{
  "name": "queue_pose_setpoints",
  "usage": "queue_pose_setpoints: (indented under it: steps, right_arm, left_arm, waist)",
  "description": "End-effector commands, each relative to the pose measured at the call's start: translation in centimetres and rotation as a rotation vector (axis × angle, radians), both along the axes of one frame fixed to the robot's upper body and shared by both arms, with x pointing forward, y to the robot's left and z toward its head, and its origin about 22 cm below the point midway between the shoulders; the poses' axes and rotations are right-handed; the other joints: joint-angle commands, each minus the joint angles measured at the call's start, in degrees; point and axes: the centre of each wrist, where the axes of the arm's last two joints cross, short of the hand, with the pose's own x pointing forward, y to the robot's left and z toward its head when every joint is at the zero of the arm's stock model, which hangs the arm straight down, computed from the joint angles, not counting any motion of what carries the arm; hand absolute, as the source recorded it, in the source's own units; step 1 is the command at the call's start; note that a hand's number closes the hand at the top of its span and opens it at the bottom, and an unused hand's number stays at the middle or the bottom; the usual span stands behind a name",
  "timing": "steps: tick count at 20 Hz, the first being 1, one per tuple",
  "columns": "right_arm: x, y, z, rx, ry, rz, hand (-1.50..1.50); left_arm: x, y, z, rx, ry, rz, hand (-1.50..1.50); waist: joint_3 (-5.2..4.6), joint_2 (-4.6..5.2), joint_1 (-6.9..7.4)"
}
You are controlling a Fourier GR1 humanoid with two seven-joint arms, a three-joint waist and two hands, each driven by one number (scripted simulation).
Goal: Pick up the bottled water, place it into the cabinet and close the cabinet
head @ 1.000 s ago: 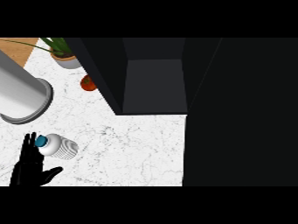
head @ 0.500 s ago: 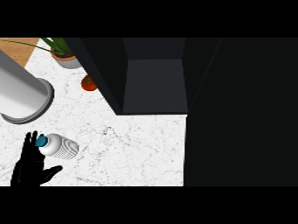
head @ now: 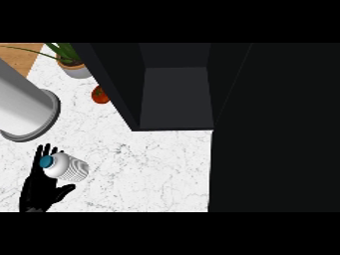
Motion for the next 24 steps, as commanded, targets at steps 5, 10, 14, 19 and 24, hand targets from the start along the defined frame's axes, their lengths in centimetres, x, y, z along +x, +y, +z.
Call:
queue_pose_setpoints:
  steps: [5,10,14,19,24]
  right_arm:
    - [0.0,-0.6,0.0,0.002,0.002,-0.002,-1.5]
    - [0.1,0.5,0.6,-0.007,0.007,-0.005,-1.5]
    - [1.3,-0.4,-0.8,-0.011,-0.005,-0.014,-1.5]
    - [1.1,-0.4,0.0,-0.004,-0.009,-0.01,-1.5]
    - [1.4,1.1,-0.1,0.002,0.0,-0.014,-1.5]
  left_arm:
    - [1.3,-3.6,-0.9,-0.101,-0.094,-0.13,1.5]
    - [2.5,-4.4,-0.6,-0.133,-0.105,-0.115,1.5]
    - [3.7,-4.8,0.3,-0.075,-0.139,-0.142,1.5]
    - [4.0,-4.8,0.5,-0.031,-0.094,-0.229,1.5]
    - [0.3,-4.5,-1.1,-0.035,-0.135,-0.217,1.5]
  waist:
    - [-1.3,0.36,-0.49]
    - [-1.3,0.37,-0.31]
    - [-1.18,0.2,0.33]
    - [-1.19,0.22,0.17]
    - [-1.19,0.15,0.62]
